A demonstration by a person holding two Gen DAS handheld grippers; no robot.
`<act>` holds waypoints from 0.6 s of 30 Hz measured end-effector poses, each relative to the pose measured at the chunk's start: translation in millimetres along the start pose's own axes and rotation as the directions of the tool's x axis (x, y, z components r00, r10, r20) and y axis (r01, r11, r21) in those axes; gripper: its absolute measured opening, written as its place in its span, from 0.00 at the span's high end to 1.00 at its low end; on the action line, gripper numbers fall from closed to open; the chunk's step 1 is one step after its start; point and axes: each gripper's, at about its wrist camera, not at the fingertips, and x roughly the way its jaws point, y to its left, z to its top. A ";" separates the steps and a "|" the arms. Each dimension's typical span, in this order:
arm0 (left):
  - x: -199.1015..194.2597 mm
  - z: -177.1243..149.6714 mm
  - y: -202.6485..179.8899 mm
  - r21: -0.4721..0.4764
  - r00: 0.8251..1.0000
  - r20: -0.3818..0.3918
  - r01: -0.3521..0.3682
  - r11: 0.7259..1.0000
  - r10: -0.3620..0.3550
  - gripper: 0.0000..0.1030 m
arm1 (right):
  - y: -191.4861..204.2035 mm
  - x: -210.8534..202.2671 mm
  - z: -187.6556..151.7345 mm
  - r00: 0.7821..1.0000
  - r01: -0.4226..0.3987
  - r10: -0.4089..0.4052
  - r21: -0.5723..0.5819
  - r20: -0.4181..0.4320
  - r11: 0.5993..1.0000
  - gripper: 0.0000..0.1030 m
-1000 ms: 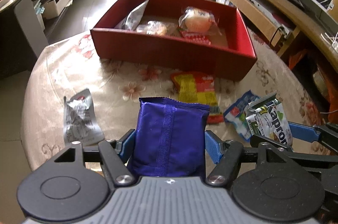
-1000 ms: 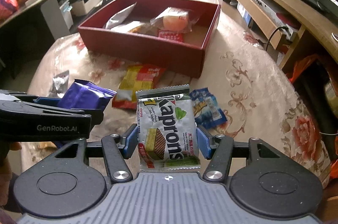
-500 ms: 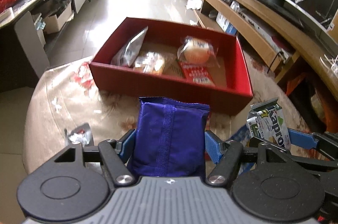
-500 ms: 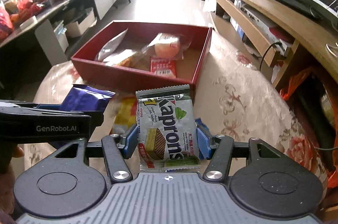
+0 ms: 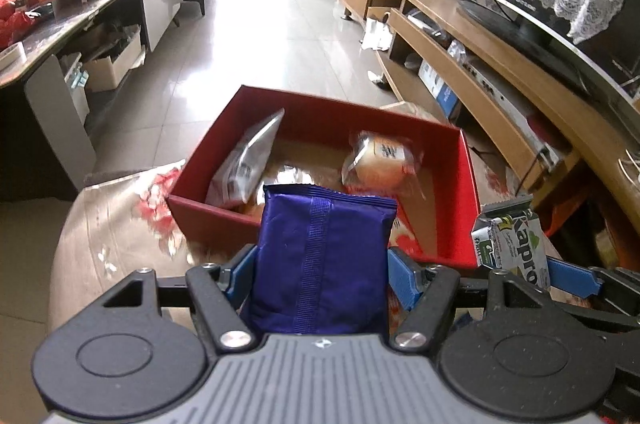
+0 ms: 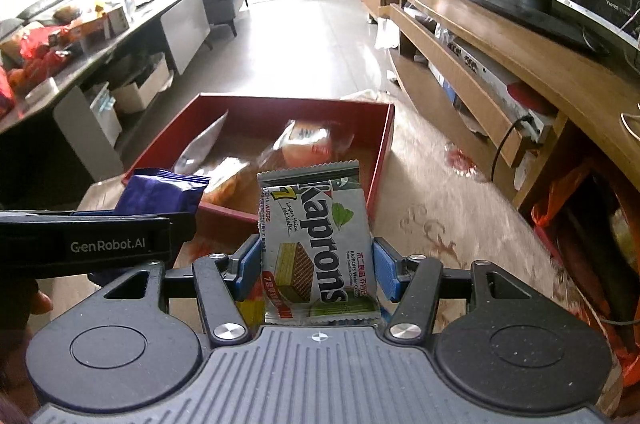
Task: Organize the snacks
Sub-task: 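Carry the blue bag and Kaprons wafer toward the red box with both grippers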
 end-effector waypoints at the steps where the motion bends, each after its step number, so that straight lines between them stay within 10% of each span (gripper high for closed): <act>1: 2.1 3.4 0.1 -0.001 1.000 0.002 -0.004 1.000 0.004 0.33 | 0.0 2.1 3.1 1.000 0.001 -0.001 0.001 0.002 1.000 0.37; 18: 51.2 40.9 1.8 -0.013 0.997 -0.005 -0.073 0.997 0.073 0.34 | -5.9 51.8 36.9 1.000 -0.005 0.006 0.026 -0.014 1.000 0.37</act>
